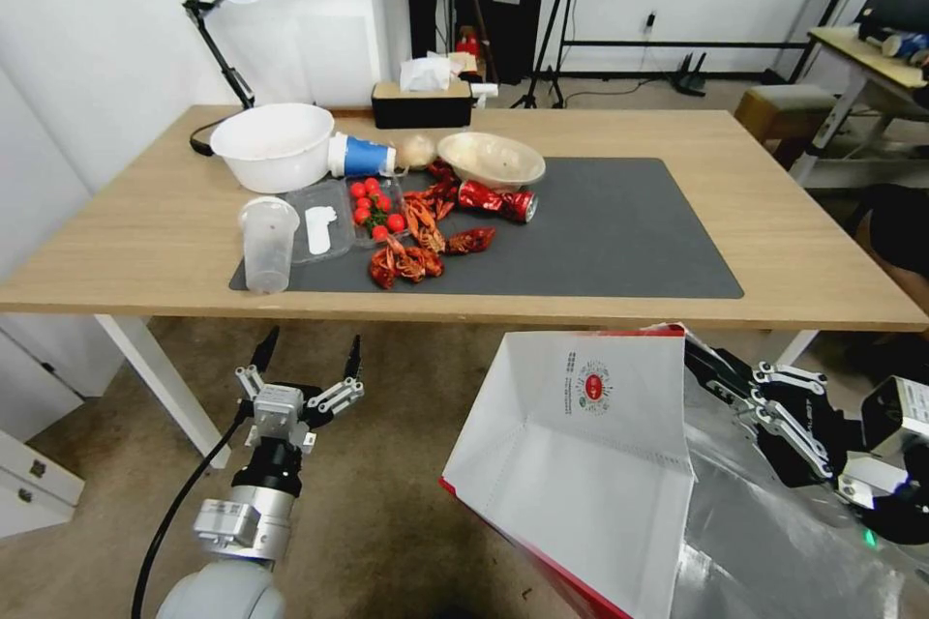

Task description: Pick up the food delivery bag from the floor and place it on the table.

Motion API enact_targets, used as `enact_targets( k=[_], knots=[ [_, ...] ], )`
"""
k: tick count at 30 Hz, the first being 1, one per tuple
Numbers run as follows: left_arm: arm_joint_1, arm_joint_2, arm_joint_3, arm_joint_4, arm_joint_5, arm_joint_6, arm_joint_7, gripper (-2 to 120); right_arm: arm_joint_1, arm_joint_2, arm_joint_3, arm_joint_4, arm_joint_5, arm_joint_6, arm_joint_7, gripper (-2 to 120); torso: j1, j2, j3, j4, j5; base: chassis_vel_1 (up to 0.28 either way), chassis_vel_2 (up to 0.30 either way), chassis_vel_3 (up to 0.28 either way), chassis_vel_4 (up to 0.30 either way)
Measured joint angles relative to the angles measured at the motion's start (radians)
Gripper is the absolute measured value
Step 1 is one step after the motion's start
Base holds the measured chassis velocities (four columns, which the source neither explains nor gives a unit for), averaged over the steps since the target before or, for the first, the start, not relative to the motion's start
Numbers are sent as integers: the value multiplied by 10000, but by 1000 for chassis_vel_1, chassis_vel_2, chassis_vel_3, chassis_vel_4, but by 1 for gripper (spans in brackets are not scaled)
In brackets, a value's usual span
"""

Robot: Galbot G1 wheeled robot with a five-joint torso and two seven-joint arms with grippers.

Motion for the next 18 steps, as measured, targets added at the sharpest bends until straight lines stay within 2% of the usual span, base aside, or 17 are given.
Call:
enact_targets(
  k=[18],
  knots=[
    [-112,32,1,132,-35,1,11,100,73,18,-109,-17,-110,11,72,0,358,819,457,-1,0,0,0,0,0]
  ],
)
